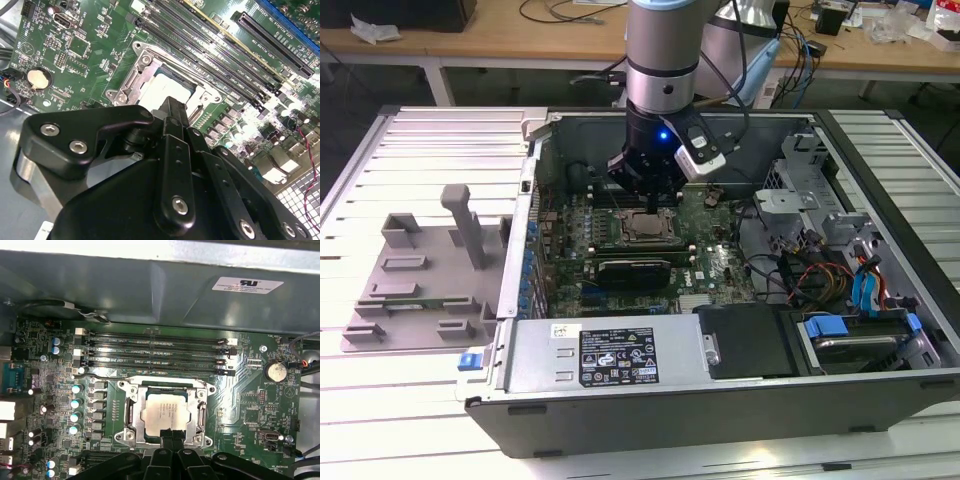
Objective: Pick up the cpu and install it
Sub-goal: 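Install the first cpu locking lever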
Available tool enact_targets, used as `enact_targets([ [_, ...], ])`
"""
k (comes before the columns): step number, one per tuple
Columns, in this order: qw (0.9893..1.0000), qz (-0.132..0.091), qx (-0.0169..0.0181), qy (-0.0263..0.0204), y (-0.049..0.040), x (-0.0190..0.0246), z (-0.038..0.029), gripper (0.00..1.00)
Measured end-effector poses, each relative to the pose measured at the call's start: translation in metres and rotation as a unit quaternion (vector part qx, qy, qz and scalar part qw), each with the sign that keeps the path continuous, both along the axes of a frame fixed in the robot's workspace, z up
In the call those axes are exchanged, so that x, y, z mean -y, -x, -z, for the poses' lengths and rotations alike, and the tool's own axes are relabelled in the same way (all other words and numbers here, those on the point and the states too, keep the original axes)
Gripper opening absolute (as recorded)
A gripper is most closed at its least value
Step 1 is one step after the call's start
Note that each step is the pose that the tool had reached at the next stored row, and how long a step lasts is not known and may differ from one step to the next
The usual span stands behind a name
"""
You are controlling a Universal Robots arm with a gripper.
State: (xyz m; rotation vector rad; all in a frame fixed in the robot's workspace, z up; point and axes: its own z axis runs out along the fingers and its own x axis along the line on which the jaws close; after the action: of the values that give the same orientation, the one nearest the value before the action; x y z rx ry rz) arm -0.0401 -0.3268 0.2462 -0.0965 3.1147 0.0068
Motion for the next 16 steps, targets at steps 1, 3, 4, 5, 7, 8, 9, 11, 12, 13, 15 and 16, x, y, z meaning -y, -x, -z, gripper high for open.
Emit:
enact_targets([
  [1,1.0000,0.000,0.0000,0.0000,0.0000,0.0000,0.0000,0.11],
  [3,1.0000,0.000,0.0000,0.0000,0.0001,0.0000,0.0000,0.11],
  [4,1.0000,0.000,0.0000,0.0000,0.0001,0.0000,0.0000,0.11],
  [5,1.0000,0.000,0.0000,0.0000,0.0001,0.0000,0.0000,0.11],
  [7,1.0000,0.000,0.0001,0.0000,0.0001,0.0000,0.0000,0.11],
  [8,1.0000,0.000,0.0000,0.0001,0.0001,0.0000,-0.0005,0.11],
  [9,1.0000,0.000,0.0000,0.0000,0.0001,0.0000,-0.0018,0.11],
  [11,1.0000,0.000,0.0000,0.0000,0.0001,0.0000,-0.0064,0.11],
  [12,1.0000,0.000,0.0000,0.0000,0.0001,0.0000,-0.0156,0.11],
  [13,1.0000,0.000,0.0000,0.0001,0.0001,0.0000,-0.0230,0.11],
  [15,1.0000,0.000,0.0001,-0.0001,0.0001,0.0000,-0.0280,0.11],
  [16,1.0000,0.000,0.0001,-0.0001,0.0001,0.0000,-0.0280,0.11],
])
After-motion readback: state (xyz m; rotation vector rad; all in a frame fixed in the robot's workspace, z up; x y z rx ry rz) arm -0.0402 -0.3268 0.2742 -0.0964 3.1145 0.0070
